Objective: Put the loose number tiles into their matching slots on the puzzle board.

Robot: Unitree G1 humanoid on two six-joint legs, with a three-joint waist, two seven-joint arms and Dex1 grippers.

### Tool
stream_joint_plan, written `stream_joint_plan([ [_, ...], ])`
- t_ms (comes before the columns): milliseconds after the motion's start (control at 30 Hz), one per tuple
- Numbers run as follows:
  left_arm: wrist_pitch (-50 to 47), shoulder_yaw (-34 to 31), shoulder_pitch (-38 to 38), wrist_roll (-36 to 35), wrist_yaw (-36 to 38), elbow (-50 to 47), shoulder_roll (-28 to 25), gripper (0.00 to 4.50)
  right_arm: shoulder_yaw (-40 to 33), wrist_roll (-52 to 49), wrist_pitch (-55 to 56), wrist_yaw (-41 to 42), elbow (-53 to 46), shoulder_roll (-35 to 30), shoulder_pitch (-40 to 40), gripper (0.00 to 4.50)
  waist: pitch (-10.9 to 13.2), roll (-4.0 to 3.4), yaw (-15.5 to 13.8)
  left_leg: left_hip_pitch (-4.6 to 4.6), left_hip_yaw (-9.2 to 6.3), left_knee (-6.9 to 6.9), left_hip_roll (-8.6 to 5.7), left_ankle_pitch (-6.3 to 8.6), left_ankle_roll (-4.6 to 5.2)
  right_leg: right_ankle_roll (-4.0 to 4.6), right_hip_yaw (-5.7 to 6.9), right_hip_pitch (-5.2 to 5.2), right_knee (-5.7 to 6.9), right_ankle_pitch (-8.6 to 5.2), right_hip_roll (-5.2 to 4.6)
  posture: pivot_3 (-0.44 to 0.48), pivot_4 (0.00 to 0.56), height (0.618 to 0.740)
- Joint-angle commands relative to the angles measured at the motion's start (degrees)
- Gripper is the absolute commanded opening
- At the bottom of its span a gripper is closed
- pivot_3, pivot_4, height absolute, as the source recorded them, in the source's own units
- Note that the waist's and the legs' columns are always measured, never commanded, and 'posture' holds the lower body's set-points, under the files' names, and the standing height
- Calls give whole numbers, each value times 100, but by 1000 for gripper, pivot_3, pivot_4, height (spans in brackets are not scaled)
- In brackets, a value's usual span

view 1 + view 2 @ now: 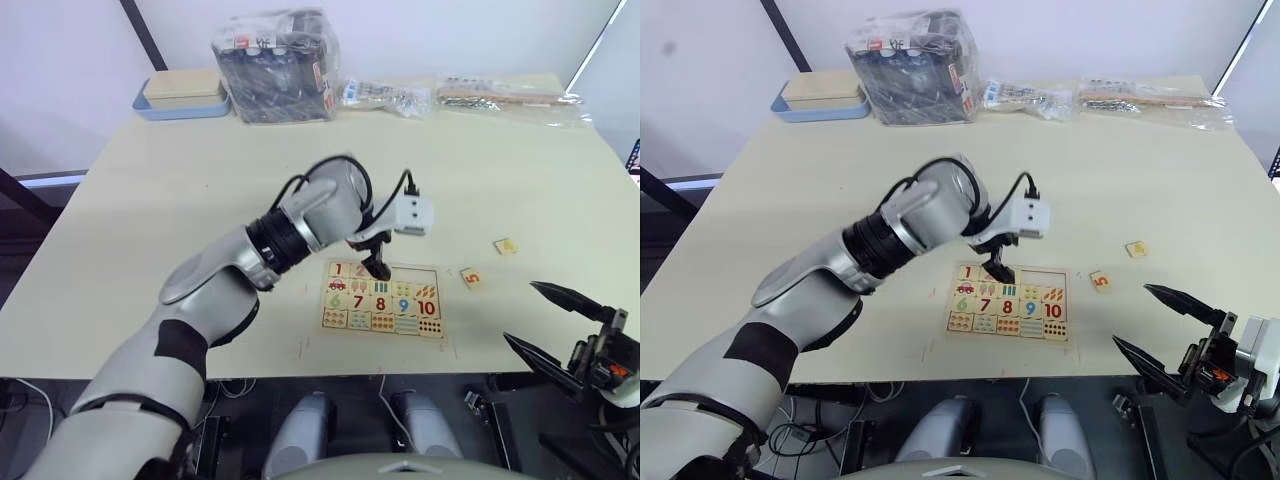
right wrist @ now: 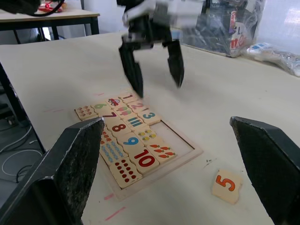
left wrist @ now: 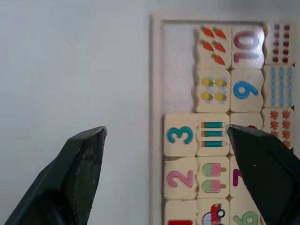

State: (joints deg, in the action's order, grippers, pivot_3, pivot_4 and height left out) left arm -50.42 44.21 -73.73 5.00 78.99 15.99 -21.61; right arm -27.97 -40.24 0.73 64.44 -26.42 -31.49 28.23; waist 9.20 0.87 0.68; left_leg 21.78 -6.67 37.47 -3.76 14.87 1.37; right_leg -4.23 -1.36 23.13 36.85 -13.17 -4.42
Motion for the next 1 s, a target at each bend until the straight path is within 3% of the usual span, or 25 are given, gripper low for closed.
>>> stream_joint_plan([
  [33, 412, -744, 177, -296, -243, 152, 33, 4326, -61, -5, 144, -23, -55, -5, -36, 4500, 0, 0, 1, 0, -1, 0, 0, 0, 0, 1, 0, 0, 0, 1, 1, 0, 150, 740],
  [133, 1209, -1287, 538, -680, -144, 501, 23, 4326, -54, -2, 141, -19, -38, -12, -59, 4500, -1, -1, -2, 0, -1, 1, 1, 0, 0, 3, 0, 0, 0, 2, -1, 0, 150, 740],
  [367, 3536, -1419, 1119, -385, -319, 1178, -189, 4326, -43, -5, 120, -12, -20, -25, -93, 4500, -1, 0, -11, 1, 1, 1, -1, -1, -1, 3, -2, 1, -1, 3, -4, 0, 150, 740],
  [467, 4077, -1547, 1246, -385, -346, 1665, -115, 4326, -40, -1, 118, -7, -6, -23, -98, 4500, 0, 0, -25, 2, 2, 2, -1, -1, -1, 4, -2, 1, -1, 4, -5, 0, 150, 740],
  [567, 4401, -1641, 1294, -423, -267, 2007, -50, 3105, -43, 3, 117, -2, 12, -23, -98, 4500, 0, 1, -27, 3, 2, 3, -3, -1, -1, 3, -1, 1, -1, 4, -5, 0, 150, 740],
  [700, 4623, -1701, 1260, -336, -287, 2288, 29, 855, -31, 12, 113, -20, 5, -16, -103, 4500, 0, 1, -23, 2, 3, 3, -4, 0, 0, 3, 0, 0, 0, 4, -4, 0, 150, 740],
  [767, 4734, -1699, 1242, -271, -284, 2390, 52, 129, -14, 22, 113, -33, -5, -6, -104, 4500, 0, 1, -17, 2, 3, 3, -4, 0, 0, 3, 0, 0, 0, 4, -4, 0, 150, 740],
  [1000, 4946, -1645, 1280, -110, -169, 2465, 146, 129, 0, 37, 124, -57, 2, 3, -99, 4500, 0, 1, -12, 2, 2, 3, -4, 0, 0, 3, 0, 0, 1, 4, -3, 0, 150, 740],
])
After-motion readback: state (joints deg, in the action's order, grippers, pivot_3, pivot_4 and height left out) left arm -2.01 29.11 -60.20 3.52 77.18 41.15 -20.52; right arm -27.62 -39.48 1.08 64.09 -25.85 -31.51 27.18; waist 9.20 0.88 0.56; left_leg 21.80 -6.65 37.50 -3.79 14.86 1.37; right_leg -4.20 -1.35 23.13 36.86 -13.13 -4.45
